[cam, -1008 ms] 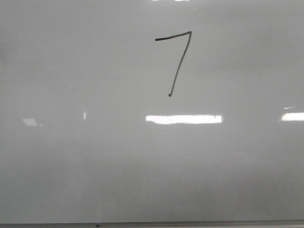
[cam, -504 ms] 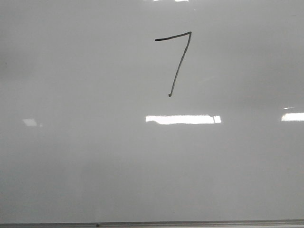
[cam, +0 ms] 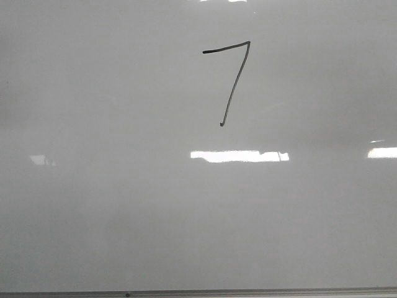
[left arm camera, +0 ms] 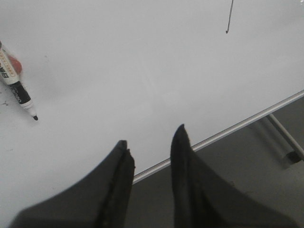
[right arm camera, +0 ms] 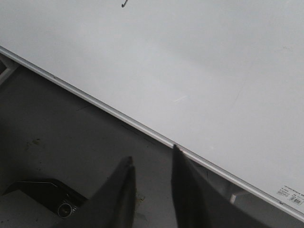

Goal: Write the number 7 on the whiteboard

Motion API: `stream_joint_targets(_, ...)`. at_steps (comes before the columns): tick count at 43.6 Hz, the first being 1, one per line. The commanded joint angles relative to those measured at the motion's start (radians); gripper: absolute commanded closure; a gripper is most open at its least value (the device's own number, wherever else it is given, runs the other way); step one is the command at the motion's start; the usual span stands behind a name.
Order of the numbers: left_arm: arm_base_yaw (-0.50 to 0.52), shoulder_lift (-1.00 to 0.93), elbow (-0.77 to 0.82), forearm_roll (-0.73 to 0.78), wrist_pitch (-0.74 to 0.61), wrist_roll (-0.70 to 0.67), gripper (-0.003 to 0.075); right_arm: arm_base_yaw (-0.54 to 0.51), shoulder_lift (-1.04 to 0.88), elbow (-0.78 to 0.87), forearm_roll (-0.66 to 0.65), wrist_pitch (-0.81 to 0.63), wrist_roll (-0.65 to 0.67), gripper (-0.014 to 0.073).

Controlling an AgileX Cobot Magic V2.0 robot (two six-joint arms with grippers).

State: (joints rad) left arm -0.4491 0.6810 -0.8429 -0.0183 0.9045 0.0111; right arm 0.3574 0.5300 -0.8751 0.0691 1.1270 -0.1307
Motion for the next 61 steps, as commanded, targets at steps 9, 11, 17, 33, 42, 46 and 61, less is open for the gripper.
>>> stream_joint_targets(9, -0.009, -0.002, -0.025, -0.011, -0.064, -0.003, 0.0741, -0.006, 0.004, -0.023, -0.005, -0.108, -0.003, 0.0709)
stream_joint_targets(11, -0.009, -0.002, -0.025, -0.011, -0.064, -0.003, 0.0741, -0.006, 0.004, -0.023, -0.005, -0.108, -0.003, 0.0713)
stream_joint_targets(17, -0.009, -0.002, -0.025, -0.011, -0.064, -0.003, 0.0741, -0.006, 0.004, -0.023, -0.005, -0.104, -0.003, 0.0712)
stream_joint_targets(33, -0.003, -0.002, -0.022, -0.011, -0.066, -0.003, 0.0741, -0.006, 0.004, -0.023, -0.005, -0.104, -0.003, 0.0712)
stream_joint_targets(42, 0.155, -0.099, 0.065, 0.001, -0.207, -0.003, 0.0741, -0.005, 0.004, -0.023, -0.005, -0.099, -0.003, 0.0712)
stream_joint_targets(46, 0.235, -0.183, 0.173, 0.001, -0.373, -0.003, 0.0741, -0.005, 0.004, -0.023, -0.005, -0.099, -0.003, 0.0712)
stream_joint_targets(61, 0.407, -0.564, 0.683, 0.001, -0.831, -0.003, 0.0741, -0.005, 0.004, -0.023, -0.005, -0.099, -0.003, 0.0712)
